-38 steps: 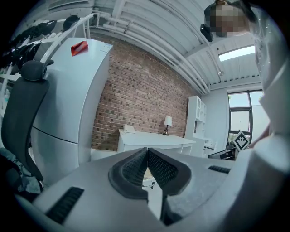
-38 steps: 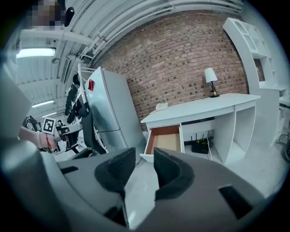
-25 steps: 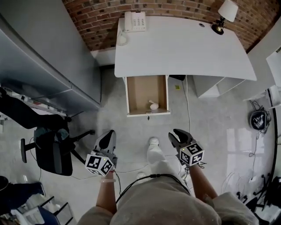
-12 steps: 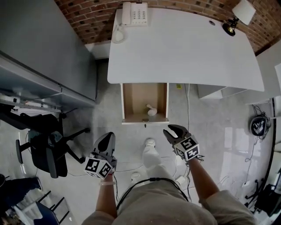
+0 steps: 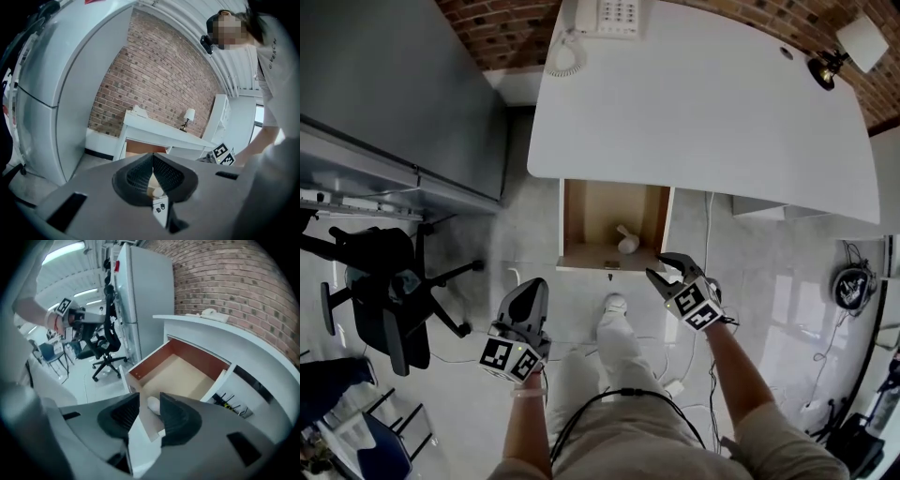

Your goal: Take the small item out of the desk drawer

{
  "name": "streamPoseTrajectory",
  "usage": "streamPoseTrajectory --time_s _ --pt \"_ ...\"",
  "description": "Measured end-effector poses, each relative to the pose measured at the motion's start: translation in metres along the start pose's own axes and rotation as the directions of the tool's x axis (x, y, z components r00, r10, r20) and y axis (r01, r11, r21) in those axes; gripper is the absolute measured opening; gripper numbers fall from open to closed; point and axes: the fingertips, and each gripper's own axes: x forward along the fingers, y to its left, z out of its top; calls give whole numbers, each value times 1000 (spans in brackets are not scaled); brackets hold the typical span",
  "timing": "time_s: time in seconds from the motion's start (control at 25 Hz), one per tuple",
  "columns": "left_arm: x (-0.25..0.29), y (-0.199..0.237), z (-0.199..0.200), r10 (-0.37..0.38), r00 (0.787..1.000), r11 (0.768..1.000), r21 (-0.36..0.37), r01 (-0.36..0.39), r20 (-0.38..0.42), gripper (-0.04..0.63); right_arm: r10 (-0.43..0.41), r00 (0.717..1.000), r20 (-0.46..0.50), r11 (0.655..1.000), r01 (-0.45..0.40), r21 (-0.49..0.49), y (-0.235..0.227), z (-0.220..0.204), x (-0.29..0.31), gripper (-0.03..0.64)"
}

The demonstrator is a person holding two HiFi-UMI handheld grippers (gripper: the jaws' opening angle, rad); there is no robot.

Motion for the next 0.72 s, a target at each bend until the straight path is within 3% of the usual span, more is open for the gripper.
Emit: streamPoseTrajectory --time_s 0.12,0.32,0.56,0.72 --pt "13 0 -7 -19 1000 1000 18 19 -13 5 39 994 -100 981 -57 -186 3 -7 21 147" --pt "27 4 -20 -53 998 998 36 55 -45 5 52 973 -225 901 -143 -409 7 -20 55 160" --pt "48 8 -44 -109 989 989 88 118 -102 5 32 926 -376 739 -276 -615 3 -43 95 187" --pt "59 13 -46 -119 989 987 97 127 -85 5 -9 884 -468 649 -351 -675 -7 -59 117 200"
